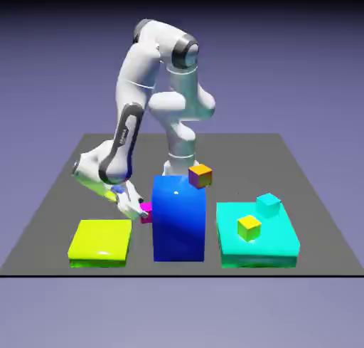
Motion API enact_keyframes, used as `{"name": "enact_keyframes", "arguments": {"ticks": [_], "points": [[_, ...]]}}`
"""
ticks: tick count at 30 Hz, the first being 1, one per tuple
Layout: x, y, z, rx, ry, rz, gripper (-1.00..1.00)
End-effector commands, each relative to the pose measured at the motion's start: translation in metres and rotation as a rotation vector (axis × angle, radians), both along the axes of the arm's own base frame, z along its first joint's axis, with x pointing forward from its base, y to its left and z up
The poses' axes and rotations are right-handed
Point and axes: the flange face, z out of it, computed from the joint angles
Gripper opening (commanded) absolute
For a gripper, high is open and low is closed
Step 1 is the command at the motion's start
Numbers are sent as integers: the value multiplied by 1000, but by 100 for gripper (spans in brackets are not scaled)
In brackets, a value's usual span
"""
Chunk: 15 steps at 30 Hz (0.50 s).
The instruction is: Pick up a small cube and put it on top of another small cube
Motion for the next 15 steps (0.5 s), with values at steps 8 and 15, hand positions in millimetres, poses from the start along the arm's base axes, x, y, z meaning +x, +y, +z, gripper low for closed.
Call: {"name": "enact_keyframes", "arguments": {"ticks": [8, 15], "points": [[50, -57, 68, -37, -103, 73, -100], [156, -36, 90, -31, -203, 368, -100]]}}
